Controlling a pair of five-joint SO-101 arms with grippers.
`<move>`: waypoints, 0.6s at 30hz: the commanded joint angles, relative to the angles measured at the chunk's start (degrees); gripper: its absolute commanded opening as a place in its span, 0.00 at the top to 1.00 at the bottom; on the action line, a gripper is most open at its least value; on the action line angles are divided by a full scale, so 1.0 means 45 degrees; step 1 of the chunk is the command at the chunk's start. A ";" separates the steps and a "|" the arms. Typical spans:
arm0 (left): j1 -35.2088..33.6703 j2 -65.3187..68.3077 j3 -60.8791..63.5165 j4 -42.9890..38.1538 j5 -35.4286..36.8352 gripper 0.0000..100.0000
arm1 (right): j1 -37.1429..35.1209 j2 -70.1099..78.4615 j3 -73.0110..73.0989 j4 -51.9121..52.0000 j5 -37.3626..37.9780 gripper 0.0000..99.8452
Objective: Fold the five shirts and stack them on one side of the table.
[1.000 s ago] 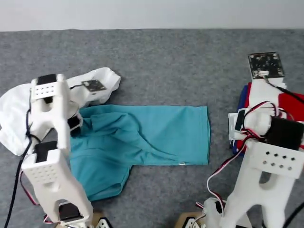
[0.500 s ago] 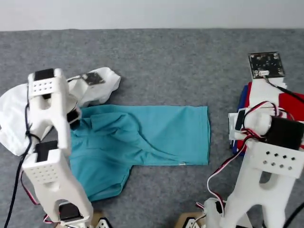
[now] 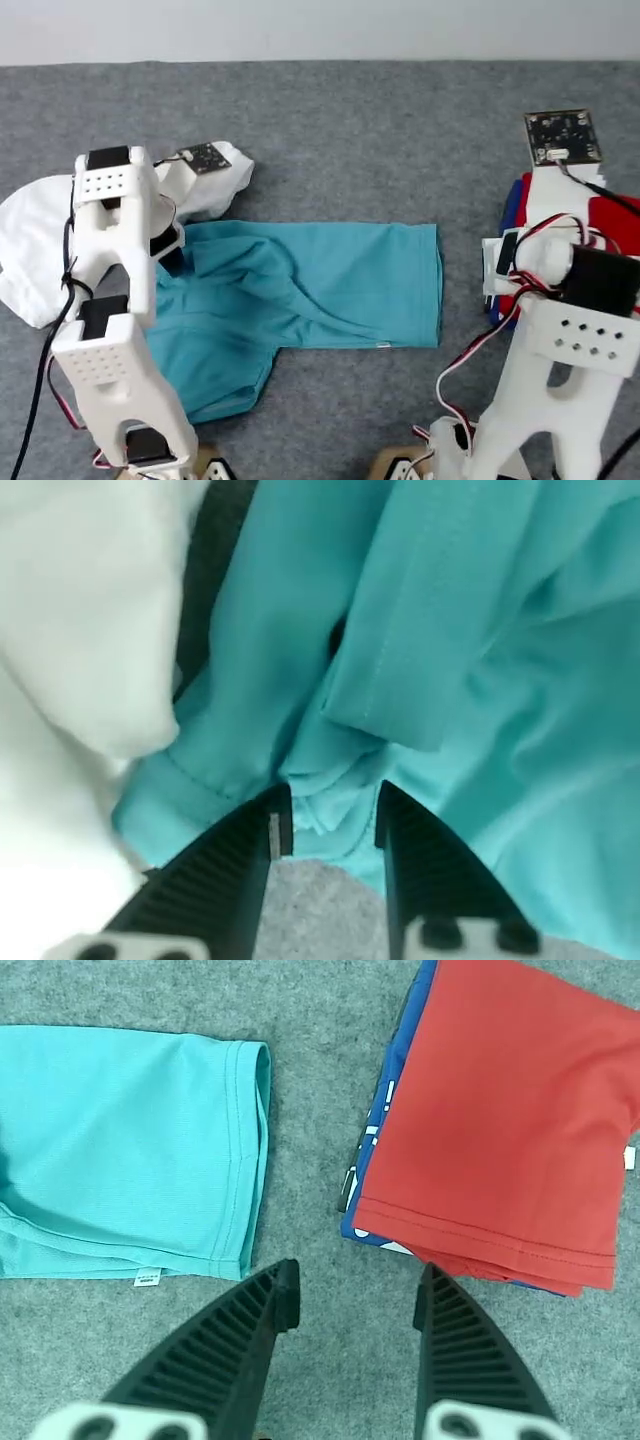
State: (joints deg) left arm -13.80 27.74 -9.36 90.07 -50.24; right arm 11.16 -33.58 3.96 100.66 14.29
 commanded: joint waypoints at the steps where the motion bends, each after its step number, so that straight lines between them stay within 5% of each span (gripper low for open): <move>1: 0.0098 0.0215 0.0147 -0.0508 0.0098 0.86 | 0.0127 -0.0225 -0.0059 0.0459 -0.0098 0.80; 7: 0.0117 0.0840 0.0107 -0.0254 0.0059 0.99 | 0.0127 -0.0225 -0.0059 0.0459 -0.0098 0.80; 18: 0.0117 -0.1368 0.0303 0.2344 -0.2149 1.00 | 0.0088 -0.0225 -0.0059 0.0459 -0.0098 0.80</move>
State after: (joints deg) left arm -13.45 26.68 -8.31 97.45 -56.84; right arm 11.16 -33.58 3.96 100.66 14.29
